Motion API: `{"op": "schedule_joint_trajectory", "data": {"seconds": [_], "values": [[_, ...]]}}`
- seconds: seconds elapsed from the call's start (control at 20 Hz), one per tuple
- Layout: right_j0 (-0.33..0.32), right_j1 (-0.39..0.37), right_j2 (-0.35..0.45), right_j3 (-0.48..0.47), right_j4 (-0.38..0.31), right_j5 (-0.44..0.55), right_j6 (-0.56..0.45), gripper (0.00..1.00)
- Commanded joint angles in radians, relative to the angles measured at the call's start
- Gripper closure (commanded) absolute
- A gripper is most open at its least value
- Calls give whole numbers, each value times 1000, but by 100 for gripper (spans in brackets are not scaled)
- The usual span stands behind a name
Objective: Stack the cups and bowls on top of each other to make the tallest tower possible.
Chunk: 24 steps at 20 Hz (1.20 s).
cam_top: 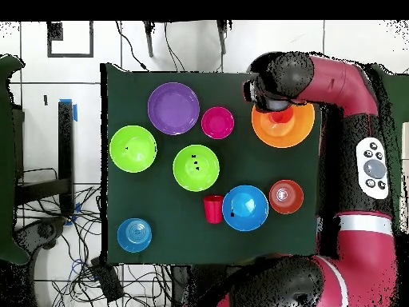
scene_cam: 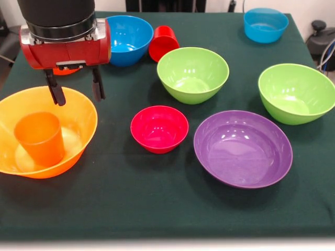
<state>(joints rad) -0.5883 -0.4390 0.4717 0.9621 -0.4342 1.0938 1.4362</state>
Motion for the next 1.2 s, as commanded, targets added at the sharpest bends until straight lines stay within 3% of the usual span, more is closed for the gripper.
{"op": "schedule_joint_trajectory", "data": {"seconds": [0.05,0.55,1.2], "values": [[17,-48,-60,75,-2,-63,119,0],[24,-38,-64,38,14,-36,65,0],[25,-47,-30,70,15,-60,-32,0]]}}
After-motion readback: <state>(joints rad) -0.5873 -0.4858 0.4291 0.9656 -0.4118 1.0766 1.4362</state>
